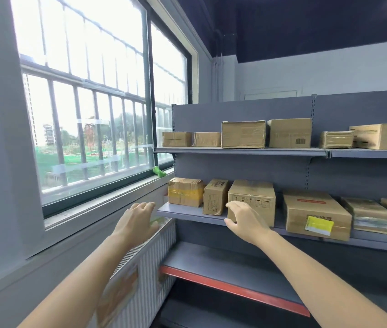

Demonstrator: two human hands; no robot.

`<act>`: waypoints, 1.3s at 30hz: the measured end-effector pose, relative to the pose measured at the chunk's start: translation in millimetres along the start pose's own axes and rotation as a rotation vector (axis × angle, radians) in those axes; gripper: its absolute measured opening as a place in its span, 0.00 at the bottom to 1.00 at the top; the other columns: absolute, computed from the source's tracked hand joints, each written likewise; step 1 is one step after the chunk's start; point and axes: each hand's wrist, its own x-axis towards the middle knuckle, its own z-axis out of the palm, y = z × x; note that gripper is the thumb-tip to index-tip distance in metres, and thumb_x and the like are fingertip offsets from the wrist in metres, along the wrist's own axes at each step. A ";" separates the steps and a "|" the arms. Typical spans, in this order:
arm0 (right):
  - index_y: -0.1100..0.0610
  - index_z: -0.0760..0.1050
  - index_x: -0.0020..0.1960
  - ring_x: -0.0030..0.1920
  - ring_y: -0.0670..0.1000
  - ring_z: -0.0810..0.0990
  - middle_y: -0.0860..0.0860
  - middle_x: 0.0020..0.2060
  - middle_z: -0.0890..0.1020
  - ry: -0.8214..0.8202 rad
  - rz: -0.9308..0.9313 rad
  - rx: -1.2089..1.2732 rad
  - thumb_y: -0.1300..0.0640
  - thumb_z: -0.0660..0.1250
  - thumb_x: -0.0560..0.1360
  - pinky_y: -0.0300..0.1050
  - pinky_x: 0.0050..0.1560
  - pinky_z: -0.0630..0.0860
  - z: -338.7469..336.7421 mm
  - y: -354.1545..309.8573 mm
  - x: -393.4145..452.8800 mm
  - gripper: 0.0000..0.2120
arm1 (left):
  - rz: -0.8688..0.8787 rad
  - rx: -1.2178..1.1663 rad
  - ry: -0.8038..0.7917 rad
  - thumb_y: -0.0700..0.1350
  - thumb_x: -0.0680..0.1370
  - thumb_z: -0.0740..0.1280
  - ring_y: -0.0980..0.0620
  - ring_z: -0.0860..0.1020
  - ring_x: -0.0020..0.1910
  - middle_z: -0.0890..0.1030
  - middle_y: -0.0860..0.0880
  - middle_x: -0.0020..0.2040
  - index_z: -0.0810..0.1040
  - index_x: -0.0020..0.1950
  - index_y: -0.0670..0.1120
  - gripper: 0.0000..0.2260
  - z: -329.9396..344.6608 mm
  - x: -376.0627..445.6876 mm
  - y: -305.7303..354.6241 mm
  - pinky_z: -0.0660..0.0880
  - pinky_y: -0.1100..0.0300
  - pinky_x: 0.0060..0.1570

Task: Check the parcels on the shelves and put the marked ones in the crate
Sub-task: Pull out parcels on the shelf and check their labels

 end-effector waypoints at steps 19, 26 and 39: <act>0.58 0.64 0.70 0.70 0.52 0.65 0.53 0.69 0.69 0.078 -0.103 0.014 0.54 0.61 0.77 0.46 0.66 0.65 77.5 -5.3 214.4 0.23 | -0.017 -0.005 0.059 0.47 0.75 0.63 0.44 0.69 0.64 0.73 0.43 0.65 0.67 0.69 0.41 0.23 47.1 171.0 -96.8 0.67 0.53 0.63; 0.58 0.64 0.70 0.70 0.52 0.65 0.53 0.70 0.68 0.135 -0.085 -0.006 0.53 0.61 0.77 0.48 0.66 0.66 89.2 17.9 308.4 0.24 | -0.006 -0.029 0.108 0.47 0.76 0.63 0.44 0.67 0.67 0.72 0.42 0.67 0.64 0.71 0.40 0.25 67.5 264.3 -127.1 0.66 0.53 0.65; 0.60 0.66 0.69 0.69 0.54 0.67 0.55 0.68 0.70 0.304 -0.101 -0.098 0.55 0.62 0.76 0.49 0.65 0.67 115.9 -9.8 507.2 0.22 | 0.162 -0.085 0.283 0.45 0.76 0.65 0.41 0.71 0.64 0.74 0.40 0.64 0.67 0.69 0.39 0.24 92.2 477.1 -230.5 0.70 0.50 0.63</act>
